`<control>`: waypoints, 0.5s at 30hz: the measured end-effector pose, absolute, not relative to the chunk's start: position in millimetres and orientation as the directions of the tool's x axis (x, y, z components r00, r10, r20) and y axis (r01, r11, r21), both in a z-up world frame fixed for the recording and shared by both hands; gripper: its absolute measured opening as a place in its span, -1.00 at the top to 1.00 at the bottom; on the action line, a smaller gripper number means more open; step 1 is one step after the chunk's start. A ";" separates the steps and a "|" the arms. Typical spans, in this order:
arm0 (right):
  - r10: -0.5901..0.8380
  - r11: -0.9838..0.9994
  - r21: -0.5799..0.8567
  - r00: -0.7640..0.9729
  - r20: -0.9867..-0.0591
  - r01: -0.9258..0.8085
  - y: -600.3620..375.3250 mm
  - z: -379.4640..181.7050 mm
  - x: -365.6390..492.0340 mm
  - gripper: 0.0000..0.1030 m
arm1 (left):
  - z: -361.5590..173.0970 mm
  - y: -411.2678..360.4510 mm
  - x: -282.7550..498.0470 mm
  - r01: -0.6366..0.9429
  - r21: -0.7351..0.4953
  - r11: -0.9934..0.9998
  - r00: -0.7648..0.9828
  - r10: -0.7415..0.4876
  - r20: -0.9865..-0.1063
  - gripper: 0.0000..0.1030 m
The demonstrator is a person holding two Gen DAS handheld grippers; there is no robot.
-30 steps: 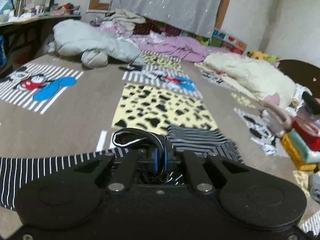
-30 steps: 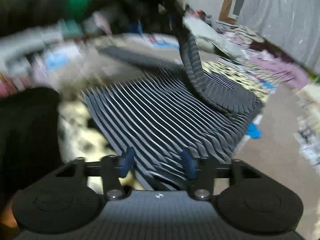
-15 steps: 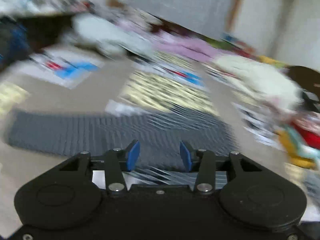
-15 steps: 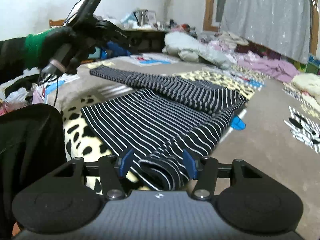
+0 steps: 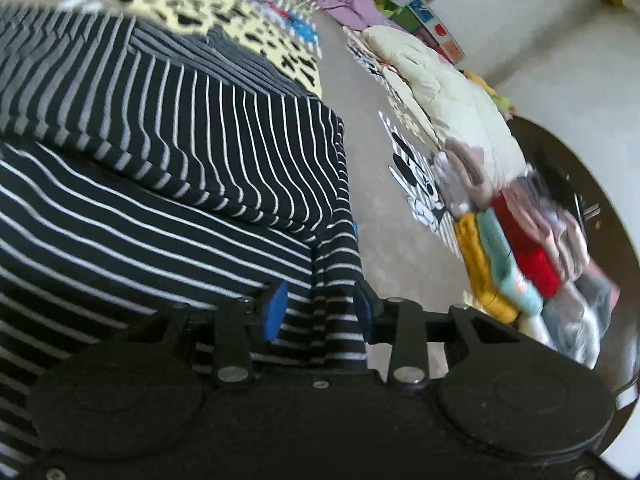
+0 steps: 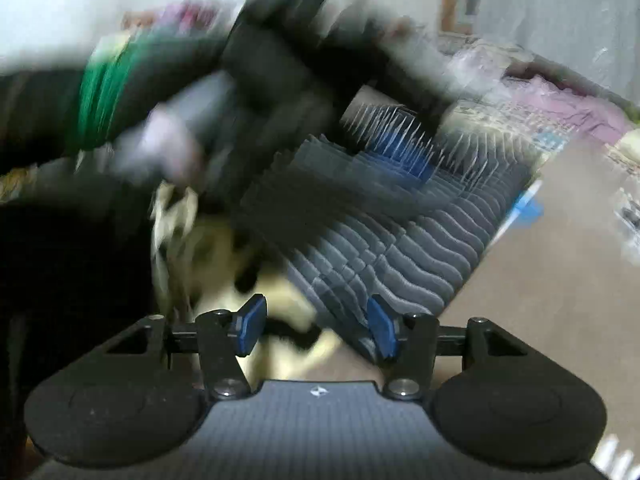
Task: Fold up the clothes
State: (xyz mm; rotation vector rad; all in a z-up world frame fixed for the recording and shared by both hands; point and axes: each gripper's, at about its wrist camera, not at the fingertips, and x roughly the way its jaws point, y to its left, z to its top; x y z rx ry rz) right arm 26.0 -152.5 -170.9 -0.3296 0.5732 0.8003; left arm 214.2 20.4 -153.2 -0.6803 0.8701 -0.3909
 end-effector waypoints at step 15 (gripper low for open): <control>0.636 0.667 0.043 0.539 -0.553 -0.743 -154.3 -167.8 49.0 -0.20 | -149.8 8.7 231.9 0.125 -0.639 0.759 0.645 -0.551 -0.529 0.93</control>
